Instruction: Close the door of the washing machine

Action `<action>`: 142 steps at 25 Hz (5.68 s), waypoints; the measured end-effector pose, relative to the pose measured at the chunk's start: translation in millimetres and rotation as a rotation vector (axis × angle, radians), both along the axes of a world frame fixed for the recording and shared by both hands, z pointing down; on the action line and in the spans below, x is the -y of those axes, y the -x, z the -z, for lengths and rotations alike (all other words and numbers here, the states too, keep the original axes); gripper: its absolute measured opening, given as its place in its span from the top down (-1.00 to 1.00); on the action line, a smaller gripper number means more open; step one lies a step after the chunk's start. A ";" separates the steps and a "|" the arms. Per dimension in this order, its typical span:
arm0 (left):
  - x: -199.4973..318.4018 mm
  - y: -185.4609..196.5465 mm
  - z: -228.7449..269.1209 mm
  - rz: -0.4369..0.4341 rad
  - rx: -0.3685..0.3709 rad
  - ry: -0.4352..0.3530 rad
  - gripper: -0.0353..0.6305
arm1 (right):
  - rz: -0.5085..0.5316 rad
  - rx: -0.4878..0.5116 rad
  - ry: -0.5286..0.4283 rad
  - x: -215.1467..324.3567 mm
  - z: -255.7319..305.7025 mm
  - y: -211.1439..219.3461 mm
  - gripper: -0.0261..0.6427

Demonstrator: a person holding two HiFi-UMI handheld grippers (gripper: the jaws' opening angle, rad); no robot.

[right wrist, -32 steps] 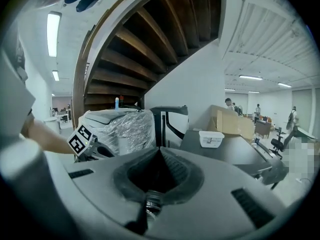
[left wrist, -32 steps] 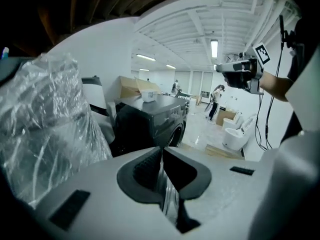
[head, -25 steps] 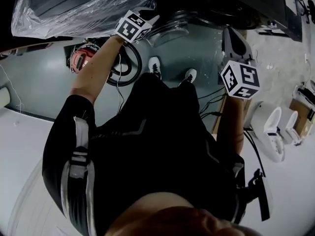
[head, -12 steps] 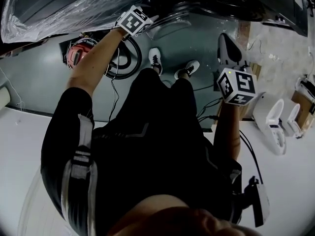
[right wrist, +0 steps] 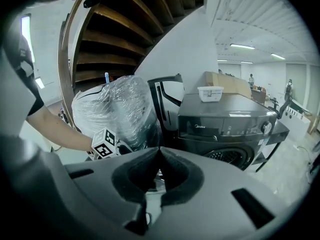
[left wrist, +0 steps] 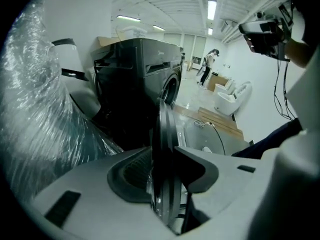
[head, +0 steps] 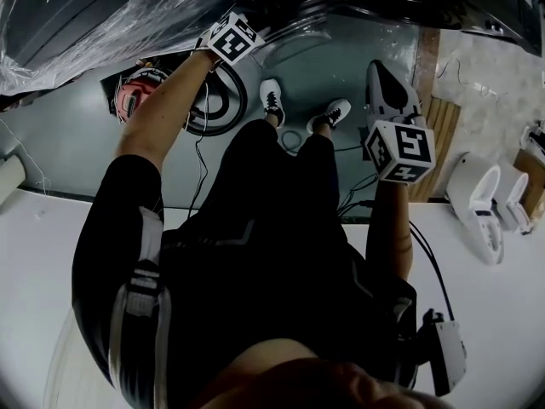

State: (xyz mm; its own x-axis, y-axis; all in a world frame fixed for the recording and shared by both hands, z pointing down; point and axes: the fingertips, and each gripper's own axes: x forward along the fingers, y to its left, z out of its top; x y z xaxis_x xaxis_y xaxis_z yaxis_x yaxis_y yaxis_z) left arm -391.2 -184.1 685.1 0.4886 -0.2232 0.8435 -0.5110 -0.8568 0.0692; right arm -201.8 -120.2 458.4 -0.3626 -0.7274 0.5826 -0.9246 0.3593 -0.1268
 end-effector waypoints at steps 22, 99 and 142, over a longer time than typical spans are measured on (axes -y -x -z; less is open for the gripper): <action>-16.2 -10.7 -3.9 0.006 0.028 0.043 0.52 | -0.011 -0.025 0.045 -15.2 -24.0 -13.6 0.91; -92.0 -330.7 31.1 -0.306 0.369 -0.020 0.45 | -0.316 0.213 0.208 -126.5 -102.9 -311.8 0.91; -12.9 -419.7 5.5 -0.747 0.433 -0.130 0.46 | -0.232 0.006 0.412 -41.6 -262.3 -365.1 0.57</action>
State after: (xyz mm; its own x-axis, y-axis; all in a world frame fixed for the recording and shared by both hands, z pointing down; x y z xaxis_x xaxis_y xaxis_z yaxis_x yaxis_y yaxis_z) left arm 28.5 -171.2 679.6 0.1873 -0.0796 0.9791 0.2292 -0.9657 -0.1223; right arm 163.4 -78.6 720.7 -0.2220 -0.4984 0.8381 -0.9733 0.0615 -0.2213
